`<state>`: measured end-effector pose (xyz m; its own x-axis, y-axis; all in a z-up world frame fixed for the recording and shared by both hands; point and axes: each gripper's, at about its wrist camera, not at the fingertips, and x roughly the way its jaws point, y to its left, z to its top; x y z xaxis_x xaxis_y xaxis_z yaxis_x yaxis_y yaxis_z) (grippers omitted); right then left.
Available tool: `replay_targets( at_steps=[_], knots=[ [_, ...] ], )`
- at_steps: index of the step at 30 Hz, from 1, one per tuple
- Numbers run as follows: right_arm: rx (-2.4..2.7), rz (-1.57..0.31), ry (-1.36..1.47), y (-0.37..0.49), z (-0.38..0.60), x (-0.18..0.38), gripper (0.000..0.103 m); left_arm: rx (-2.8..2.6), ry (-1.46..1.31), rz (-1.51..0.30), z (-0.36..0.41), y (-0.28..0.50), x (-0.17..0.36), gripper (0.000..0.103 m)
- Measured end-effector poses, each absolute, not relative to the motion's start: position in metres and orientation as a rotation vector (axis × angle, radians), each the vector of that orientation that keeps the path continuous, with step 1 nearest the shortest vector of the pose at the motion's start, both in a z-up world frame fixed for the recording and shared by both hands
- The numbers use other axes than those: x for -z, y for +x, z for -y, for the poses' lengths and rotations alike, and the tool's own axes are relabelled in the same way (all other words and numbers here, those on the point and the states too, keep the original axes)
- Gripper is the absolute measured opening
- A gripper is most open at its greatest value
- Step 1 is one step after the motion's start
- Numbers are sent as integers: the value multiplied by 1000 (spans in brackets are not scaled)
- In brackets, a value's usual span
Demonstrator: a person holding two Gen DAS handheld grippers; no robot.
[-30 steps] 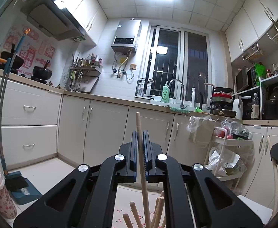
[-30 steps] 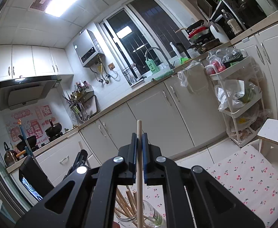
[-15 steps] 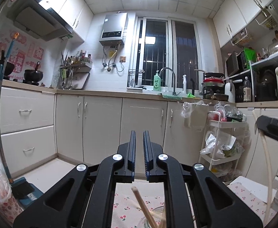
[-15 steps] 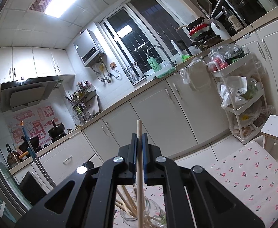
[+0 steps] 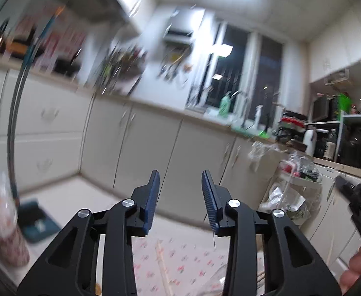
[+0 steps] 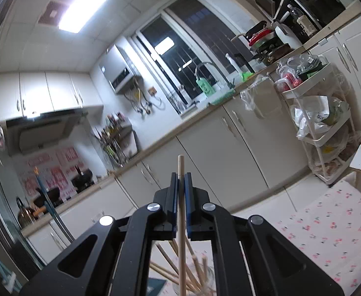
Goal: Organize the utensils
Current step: 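Lower the left tool to the last loose stick while the right tool holds its stick over the jar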
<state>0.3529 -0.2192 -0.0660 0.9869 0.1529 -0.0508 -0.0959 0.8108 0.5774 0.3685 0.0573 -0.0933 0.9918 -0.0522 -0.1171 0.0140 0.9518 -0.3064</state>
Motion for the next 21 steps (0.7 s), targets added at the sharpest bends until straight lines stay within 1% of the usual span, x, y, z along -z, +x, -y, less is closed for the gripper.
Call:
replay_targets(
  at_steps=[1, 3, 4, 7, 10, 11, 13, 21],
  knots=[
    [-132, -76, 608, 356, 217, 63, 6, 24, -318, -151, -64, 371, 99, 35],
    [-133, -57, 599, 363, 210, 60, 6, 22, -325, -229, -75, 380, 113, 41],
    [-131, -48, 582, 368, 204, 59, 6, 27, -312, -301, -77, 391, 122, 44],
    [-114, -23, 522, 380, 188, 60, 6, 67, -328, -462, -81, 421, 144, 48],
    [-92, -4, 468, 390, 177, 63, 6, 79, -344, -586, -83, 452, 164, 49],
    [-89, -2, 455, 393, 174, 64, 6, 80, -347, -609, -83, 458, 169, 51],
    [-82, 8, 413, 398, 167, 68, 6, 74, -349, -675, -83, 475, 180, 51],
    [-82, -37, 326, 401, 149, 96, 6, 46, -273, -850, -75, 523, 216, 53]
  ],
)
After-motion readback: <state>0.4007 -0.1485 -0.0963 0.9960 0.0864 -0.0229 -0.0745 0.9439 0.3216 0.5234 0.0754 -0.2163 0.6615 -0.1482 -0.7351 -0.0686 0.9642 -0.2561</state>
